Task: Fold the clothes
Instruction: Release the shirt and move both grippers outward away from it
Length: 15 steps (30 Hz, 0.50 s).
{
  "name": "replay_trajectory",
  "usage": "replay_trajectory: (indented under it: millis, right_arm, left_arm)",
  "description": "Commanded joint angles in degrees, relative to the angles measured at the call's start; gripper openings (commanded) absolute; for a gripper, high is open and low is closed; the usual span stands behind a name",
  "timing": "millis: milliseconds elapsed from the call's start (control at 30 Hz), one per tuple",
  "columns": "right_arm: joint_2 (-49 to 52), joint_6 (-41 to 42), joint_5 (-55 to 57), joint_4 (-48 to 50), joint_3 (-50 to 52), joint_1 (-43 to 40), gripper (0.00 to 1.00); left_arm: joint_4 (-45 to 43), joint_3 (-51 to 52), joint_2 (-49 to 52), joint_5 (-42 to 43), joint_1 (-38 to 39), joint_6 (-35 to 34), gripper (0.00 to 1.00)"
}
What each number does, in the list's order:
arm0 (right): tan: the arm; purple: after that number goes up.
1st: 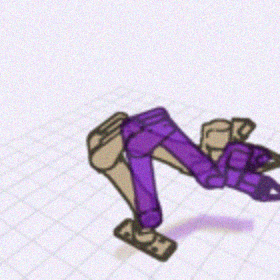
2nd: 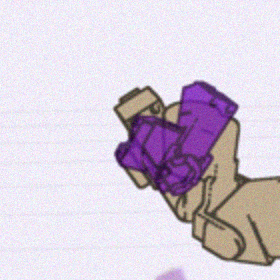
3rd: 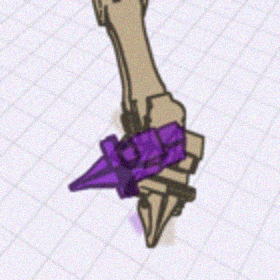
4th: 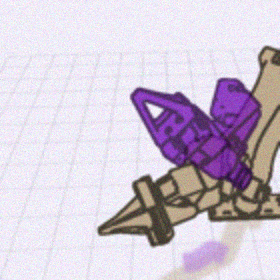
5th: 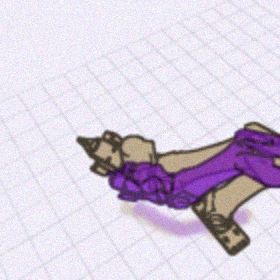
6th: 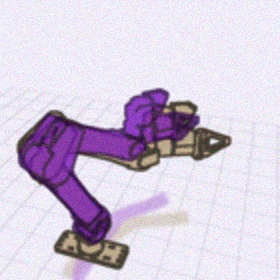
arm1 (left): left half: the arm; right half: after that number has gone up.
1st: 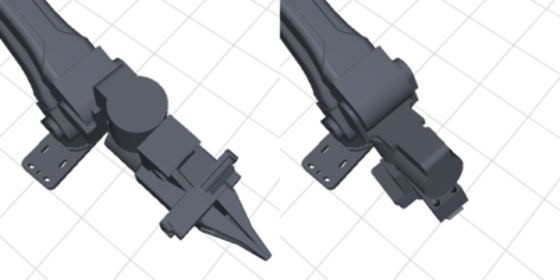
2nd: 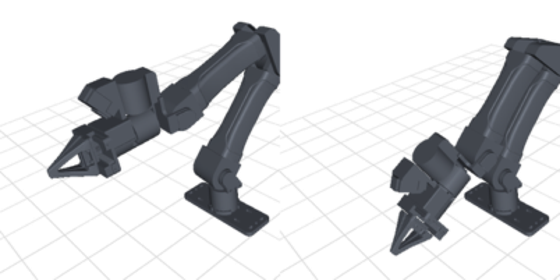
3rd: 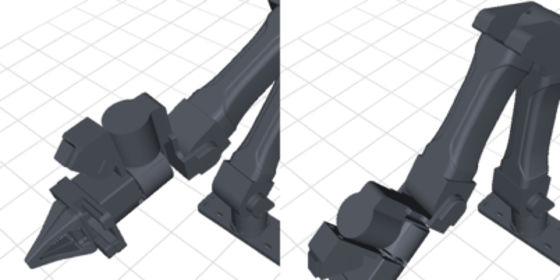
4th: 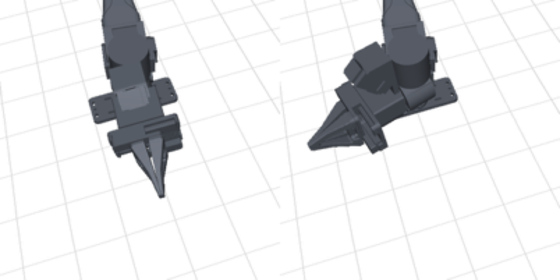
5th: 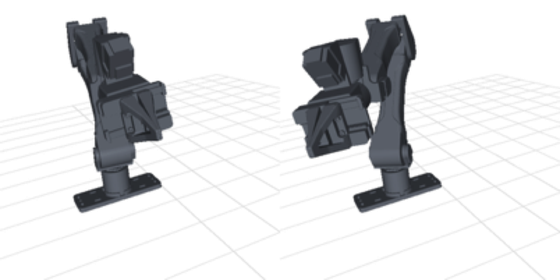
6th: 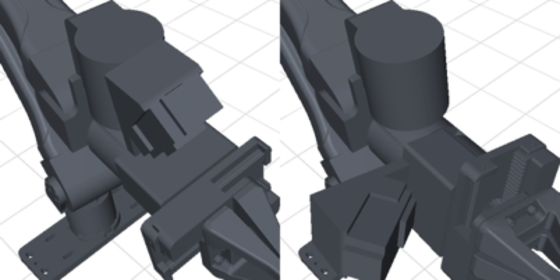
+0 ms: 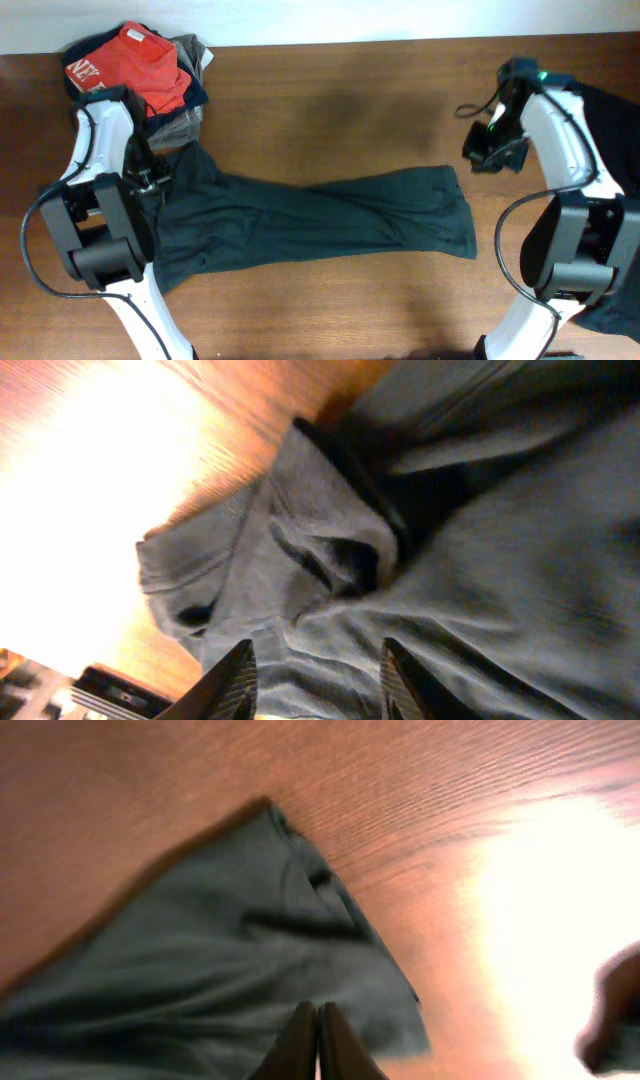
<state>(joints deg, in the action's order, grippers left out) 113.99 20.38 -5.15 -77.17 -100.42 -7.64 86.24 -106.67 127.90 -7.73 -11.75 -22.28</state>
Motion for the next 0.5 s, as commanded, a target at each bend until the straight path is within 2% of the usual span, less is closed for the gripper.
replay_trajectory:
  millis: [0, 67, 100, 133, 200, 267, 400, 467]
  right_arm:
    - [-1.2, -0.4, 2.6, -5.1, -7.1, -2.3, 0.19]
    - [-2.1, -0.4, 3.3, -7.0, -8.2, -4.7, 0.38]
    - [-2.6, -0.4, 3.6, -7.5, -8.2, -5.9, 0.43]
    - [-2.9, -0.4, 4.0, -8.2, -8.2, -7.9, 0.47]
    - [-3.1, -0.8, 3.0, -10.5, -8.2, -12.8, 0.47]
    - [-3.1, -5.2, -1.7, -12.1, -8.1, -16.8, 0.47]
    - [-3.1, -16.4, -16.2, -15.1, -7.4, -23.5, 0.46]
    - [-3.1, -24.7, -22.7, -16.5, -6.6, -25.5, 0.46]
  left_arm:
    - [3.0, -4.9, -3.8, -1.1, 0.0, -0.4, 0.52]
    - [4.7, -6.1, -6.2, -1.1, 0.0, -0.4, 0.77]
    - [5.2, -6.1, -7.5, -1.1, 0.0, -0.3, 0.85]
    - [5.7, -6.1, -8.8, -1.1, 0.0, -0.3, 0.99]
    - [6.6, -6.1, -12.9, -1.1, 0.0, 0.1, 0.99]
    - [6.8, -6.1, -16.4, -0.8, 0.0, 0.1, 0.99]
    - [6.9, -6.0, -25.9, 4.5, 0.0, 2.9, 0.99]
    - [6.9, -5.9, -30.1, 6.3, 0.0, 3.8, 0.99]
